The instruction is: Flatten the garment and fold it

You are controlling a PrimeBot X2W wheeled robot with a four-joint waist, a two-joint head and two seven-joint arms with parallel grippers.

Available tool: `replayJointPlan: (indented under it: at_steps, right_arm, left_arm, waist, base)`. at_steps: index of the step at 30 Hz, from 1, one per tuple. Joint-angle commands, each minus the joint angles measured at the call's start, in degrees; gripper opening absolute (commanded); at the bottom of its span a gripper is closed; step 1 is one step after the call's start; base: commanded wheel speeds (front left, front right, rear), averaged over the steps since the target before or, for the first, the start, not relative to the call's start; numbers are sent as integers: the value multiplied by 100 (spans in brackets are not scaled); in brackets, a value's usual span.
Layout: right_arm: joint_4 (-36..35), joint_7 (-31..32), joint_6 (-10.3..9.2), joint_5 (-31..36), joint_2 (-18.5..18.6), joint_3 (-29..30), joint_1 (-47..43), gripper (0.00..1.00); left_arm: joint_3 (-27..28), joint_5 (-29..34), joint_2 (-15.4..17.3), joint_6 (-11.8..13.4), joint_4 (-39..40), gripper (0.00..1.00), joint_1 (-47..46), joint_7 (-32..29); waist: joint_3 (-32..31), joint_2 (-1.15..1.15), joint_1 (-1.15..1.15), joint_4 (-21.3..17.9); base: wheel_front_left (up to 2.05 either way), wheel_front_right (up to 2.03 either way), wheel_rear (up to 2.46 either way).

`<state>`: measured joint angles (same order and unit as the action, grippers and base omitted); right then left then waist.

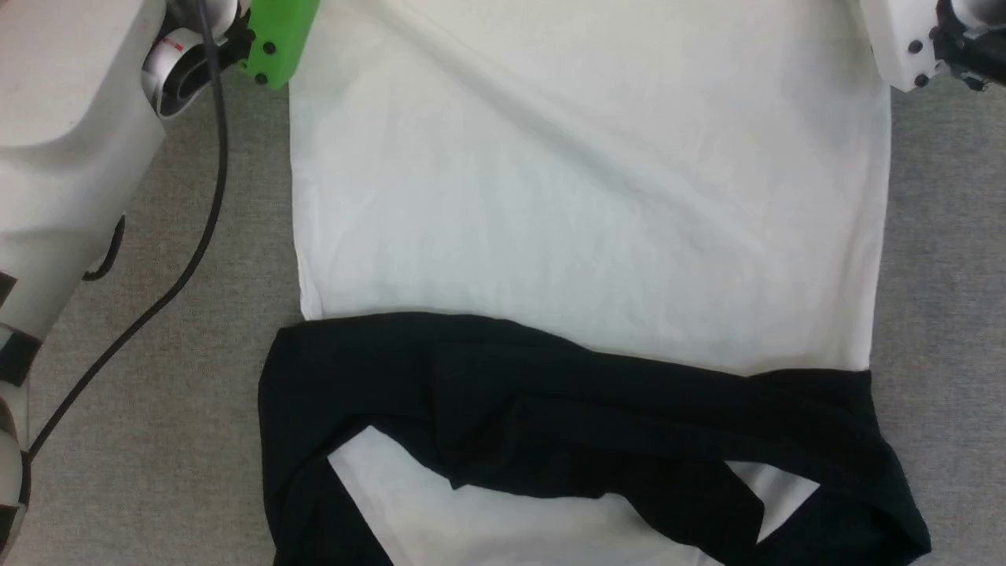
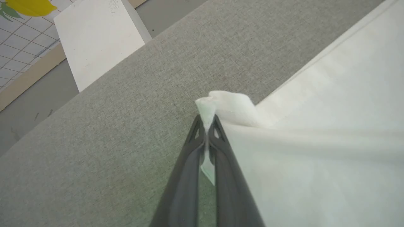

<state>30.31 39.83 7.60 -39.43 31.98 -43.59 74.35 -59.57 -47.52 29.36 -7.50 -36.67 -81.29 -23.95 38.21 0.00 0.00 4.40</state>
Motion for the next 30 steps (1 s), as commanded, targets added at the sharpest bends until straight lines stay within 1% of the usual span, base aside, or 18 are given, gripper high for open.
replayJointPlan:
  at_steps: [1, 4, 8, 13, 17, 21, 24, 28, 30]
  right_arm:
    - [161, -255, -11, 83, 49, -64, -15, 0]
    - [390, -988, -11, 306, 6, 0, 172, 0]
    - [750, -1752, -11, 565, -130, 70, 306, 0]
    - [1192, -2554, -11, 809, -337, 230, 364, 0]
    - [1401, -3161, -11, 910, -466, 230, 143, 0]
    - [1363, -3764, -11, 903, -441, 132, -329, 0]
    - [1204, -4126, -11, 859, -365, 48, -759, 0]
    - [858, -4476, -11, 713, -156, 27, -1495, 0]
    - [628, -4554, -11, 614, -44, -5, -1883, 0]
  left_arm:
    - [-8, -45, 32, 1, -48, 0, -142, 120]
    - [-15, -37, 33, 1, -193, 0, -213, 434]
    - [8, 30, 12, 1, -437, 0, -308, 882]
    - [66, 104, -60, 1, -714, 0, -333, 1474]
    - [32, 66, -112, 1, -805, 0, -63, 1879]
    - [26, -15, -92, 11, -744, 0, 450, 2328]
    - [-52, -14, 29, 62, -567, 0, 943, 2568]
    - [-202, -14, 289, 243, -100, 0, 1705, 2740]
    - [-238, -56, 470, 397, 241, 0, 2105, 2804]
  waist:
    - [-126, 0, 0, -77]
    - [-304, 0, 0, -127]
    - [-576, 0, 0, -168]
    - [-926, 0, 0, -171]
    - [-1341, 0, 0, -134]
    - [-1825, 0, 0, -62]
    - [-2170, 0, 0, -42]
    - [-2631, 0, 0, -3]
    - [-2826, 0, 0, -3]
  base:
    - [0, 0, 0]
    - [0, 0, 0]
    - [0, 0, 0]
    - [0, 0, 0]
    - [0, 0, 0]
    - [0, 0, 0]
    - [0, 0, 0]
    - [0, 0, 0]
    - [0, 0, 0]
